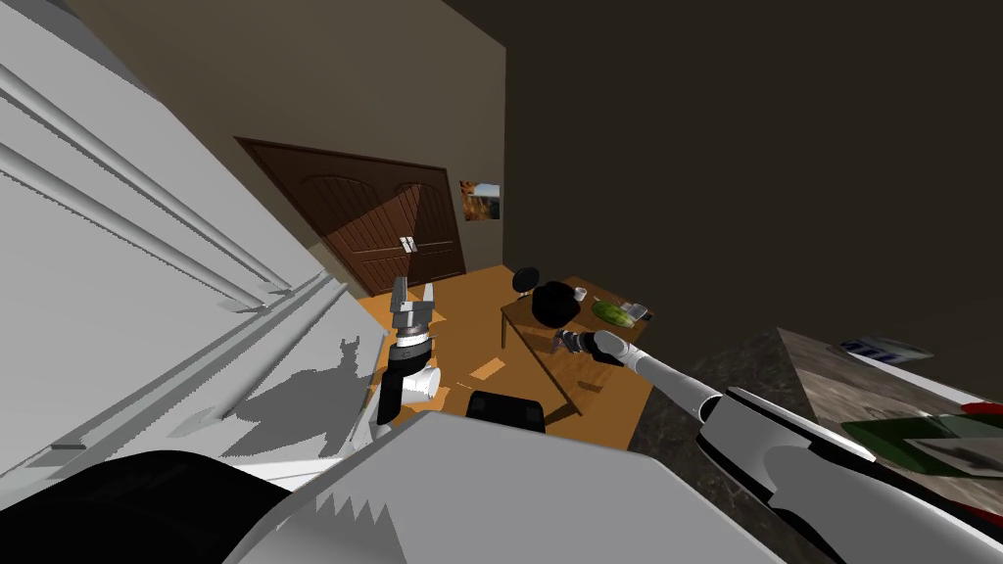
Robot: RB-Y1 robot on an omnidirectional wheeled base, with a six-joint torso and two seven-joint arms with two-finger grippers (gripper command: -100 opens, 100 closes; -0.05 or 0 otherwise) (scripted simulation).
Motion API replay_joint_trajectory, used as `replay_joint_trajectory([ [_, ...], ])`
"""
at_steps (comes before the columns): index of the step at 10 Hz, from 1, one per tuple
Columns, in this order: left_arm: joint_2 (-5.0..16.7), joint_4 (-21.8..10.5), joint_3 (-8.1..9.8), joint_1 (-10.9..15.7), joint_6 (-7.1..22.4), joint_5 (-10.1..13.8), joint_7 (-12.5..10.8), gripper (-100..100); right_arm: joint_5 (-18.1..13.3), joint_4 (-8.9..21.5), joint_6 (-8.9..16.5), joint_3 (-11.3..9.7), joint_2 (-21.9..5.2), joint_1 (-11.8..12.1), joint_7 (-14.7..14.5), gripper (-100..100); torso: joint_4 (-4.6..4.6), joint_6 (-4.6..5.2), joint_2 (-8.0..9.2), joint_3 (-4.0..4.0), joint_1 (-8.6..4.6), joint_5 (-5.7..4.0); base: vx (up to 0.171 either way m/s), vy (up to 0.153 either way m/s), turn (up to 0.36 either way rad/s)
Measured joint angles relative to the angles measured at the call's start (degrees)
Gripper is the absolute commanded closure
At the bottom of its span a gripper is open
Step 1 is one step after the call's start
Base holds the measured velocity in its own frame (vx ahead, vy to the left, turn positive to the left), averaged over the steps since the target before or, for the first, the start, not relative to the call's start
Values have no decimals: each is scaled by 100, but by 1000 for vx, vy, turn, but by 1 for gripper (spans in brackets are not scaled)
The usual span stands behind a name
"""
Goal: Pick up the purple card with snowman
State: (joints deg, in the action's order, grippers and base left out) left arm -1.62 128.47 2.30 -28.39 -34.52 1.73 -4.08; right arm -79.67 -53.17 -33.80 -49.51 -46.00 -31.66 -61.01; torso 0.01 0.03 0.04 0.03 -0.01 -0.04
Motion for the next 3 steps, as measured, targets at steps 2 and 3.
replay_joint_trajectory([
  [2,0,0,0,0,0,0,0,0,31,-41,-85,30,-85,-56,7,100,5,6,21,12,0,4,-51,3,-36],
  [3,0,0,0,0,0,0,0,0,36,-44,-109,38,-101,-66,10,0,3,2,19,11,1,1,-5,0,0],
])
